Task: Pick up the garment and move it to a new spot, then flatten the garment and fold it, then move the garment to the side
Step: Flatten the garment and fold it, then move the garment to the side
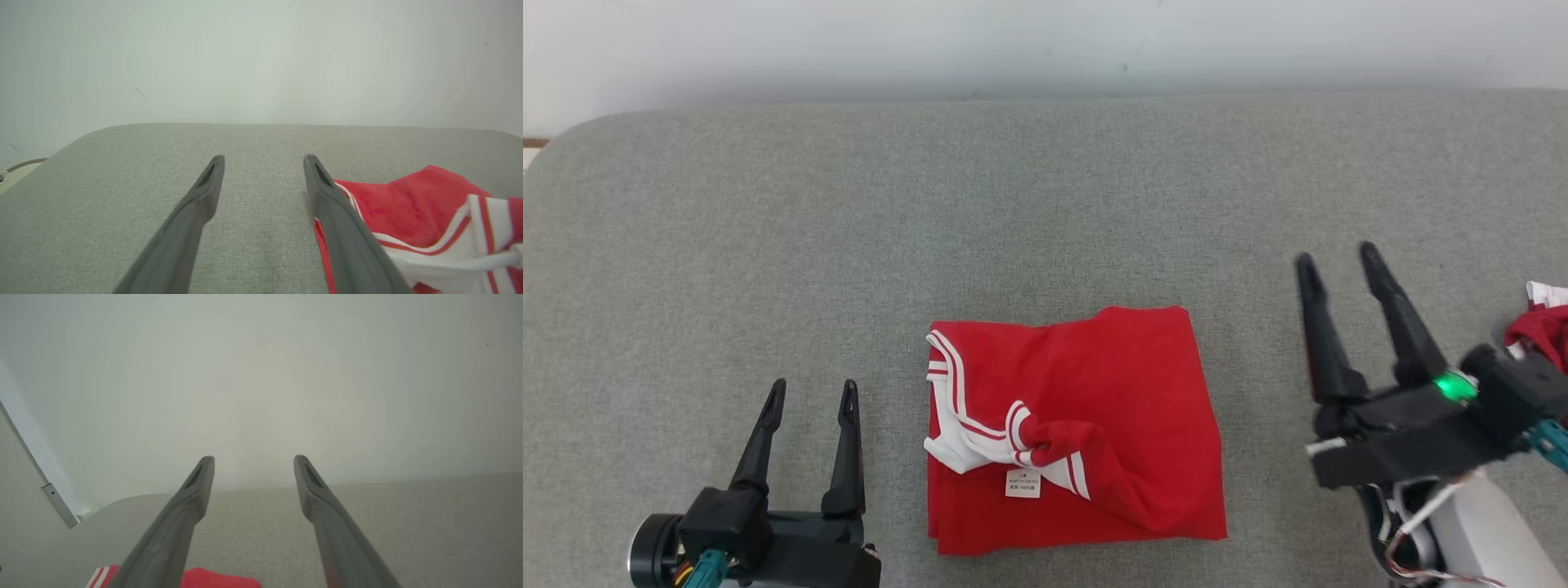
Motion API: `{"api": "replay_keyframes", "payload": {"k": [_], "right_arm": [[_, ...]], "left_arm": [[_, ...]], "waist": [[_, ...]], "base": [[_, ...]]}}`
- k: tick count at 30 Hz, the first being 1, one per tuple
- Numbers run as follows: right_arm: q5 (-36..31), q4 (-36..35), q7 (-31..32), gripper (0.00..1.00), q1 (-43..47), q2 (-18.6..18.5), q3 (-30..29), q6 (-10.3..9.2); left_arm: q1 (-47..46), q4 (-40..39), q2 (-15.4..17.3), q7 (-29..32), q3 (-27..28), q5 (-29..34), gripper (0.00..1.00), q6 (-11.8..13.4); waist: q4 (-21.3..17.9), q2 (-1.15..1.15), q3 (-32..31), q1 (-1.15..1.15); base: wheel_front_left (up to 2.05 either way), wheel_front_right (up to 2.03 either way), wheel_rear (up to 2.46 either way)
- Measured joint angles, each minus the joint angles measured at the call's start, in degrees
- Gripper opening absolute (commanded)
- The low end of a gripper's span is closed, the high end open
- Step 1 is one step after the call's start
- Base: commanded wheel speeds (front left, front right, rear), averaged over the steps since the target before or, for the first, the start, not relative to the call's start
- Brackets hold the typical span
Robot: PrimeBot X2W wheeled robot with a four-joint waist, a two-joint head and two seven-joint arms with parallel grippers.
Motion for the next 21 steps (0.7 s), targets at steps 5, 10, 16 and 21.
{"api": "replay_keyframes", "payload": {"k": [5, 10, 16, 21], "right_arm": [[-2.2, -0.2, 1.8, 1.0, 5.2, -1.1, -5.8, -0.01], [-3.6, -0.4, 3.4, 1.0, 10.2, -1.8, -9.5, 0.0], [-5.0, -0.6, 4.7, 1.0, 14.7, -1.8, -11.5, 0.0], [-5.5, -1.5, 5.4, 1.0, 16.3, -1.1, -11.7, 0.0]], "left_arm": [[0.8, -0.3, 0.4, 0.0, 0.3, 0.0, 1.0, 0.3], [1.7, -0.5, 0.8, 0.0, 0.5, 0.0, 1.0, 0.3], [2.6, -1.0, 1.2, 0.0, 0.5, 0.0, 1.0, 0.8], [4.0, -1.7, 1.6, 0.1, 0.6, -0.1, 1.0, 1.3]], "waist": [[-0.3, 0.0, -1.0, 0.0], [-1.0, 0.0, -1.9, 0.0], [-1.8, 0.0, -3.1, 0.0], [-2.5, 0.0, -4.3, -0.01]], "base": [[0.0, 0.0, 0.0], [0.0, 0.0, 0.0], [0.0, 0.0, 0.0], [0.0, 0.0, 0.0]]}}
